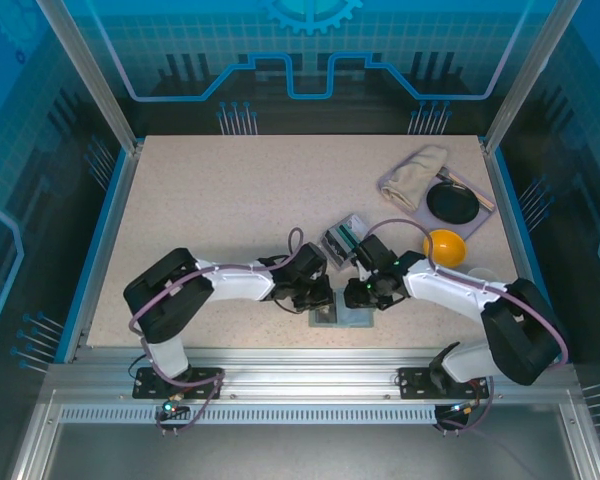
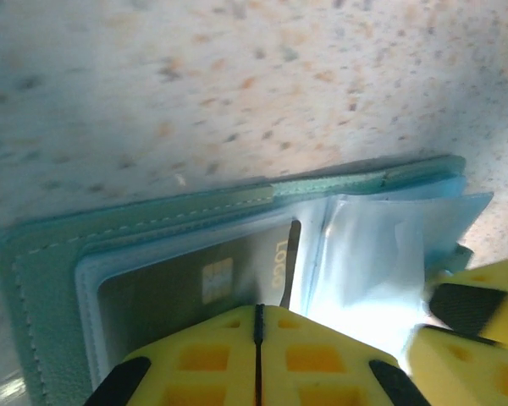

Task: Put the credit cards into the card holder
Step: Move the card holder to the bottom-center of the table, then rotate the storage box at the center of the table.

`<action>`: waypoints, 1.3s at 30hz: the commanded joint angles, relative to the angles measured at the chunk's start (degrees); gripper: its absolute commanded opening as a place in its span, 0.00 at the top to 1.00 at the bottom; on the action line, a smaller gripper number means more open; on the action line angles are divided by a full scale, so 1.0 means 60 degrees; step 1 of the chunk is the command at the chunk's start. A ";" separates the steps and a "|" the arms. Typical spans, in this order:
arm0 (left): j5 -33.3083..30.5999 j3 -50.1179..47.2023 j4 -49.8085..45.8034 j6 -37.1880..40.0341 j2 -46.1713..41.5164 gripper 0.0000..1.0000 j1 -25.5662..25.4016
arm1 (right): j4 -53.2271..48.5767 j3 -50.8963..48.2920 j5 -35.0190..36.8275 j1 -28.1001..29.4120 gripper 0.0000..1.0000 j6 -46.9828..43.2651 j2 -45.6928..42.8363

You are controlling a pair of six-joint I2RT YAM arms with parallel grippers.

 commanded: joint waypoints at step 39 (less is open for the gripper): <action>-0.0561 -0.0440 -0.0872 -0.0328 -0.2330 0.52 0.1536 | -0.1652 0.6453 -0.1702 -0.3232 0.37 -0.3299 0.4832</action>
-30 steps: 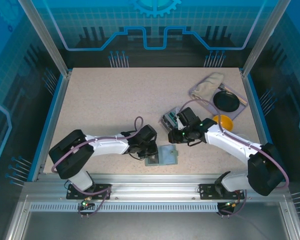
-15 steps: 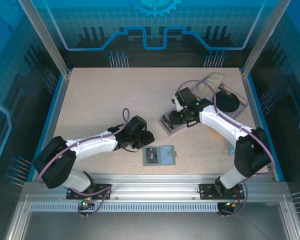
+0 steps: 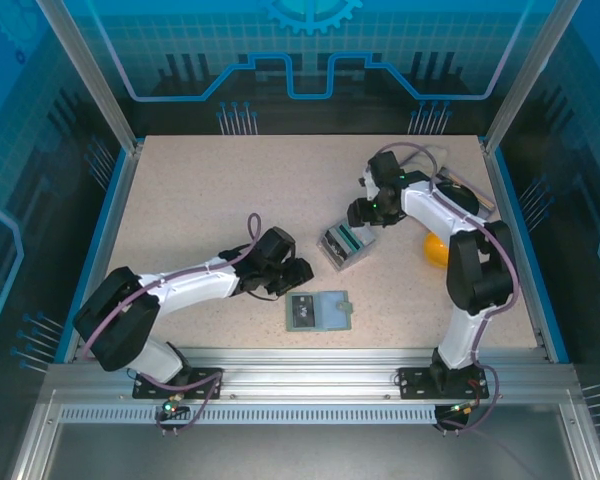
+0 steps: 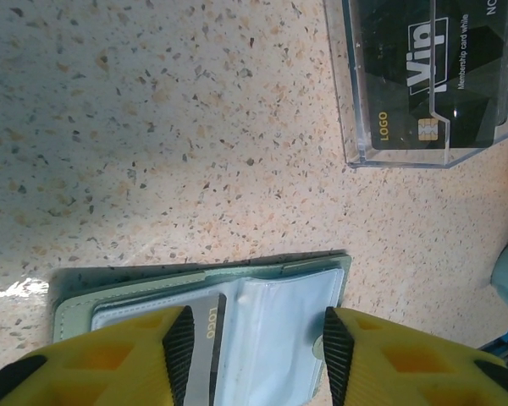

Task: Put the credit cards into the card holder
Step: Rotate the storage box at the center of the table.

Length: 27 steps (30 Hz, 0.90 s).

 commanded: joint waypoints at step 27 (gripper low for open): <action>0.1561 0.2517 0.0925 0.0062 0.3143 0.53 0.1535 | -0.0244 -0.0844 0.1618 0.2270 0.56 -0.0237 -0.1854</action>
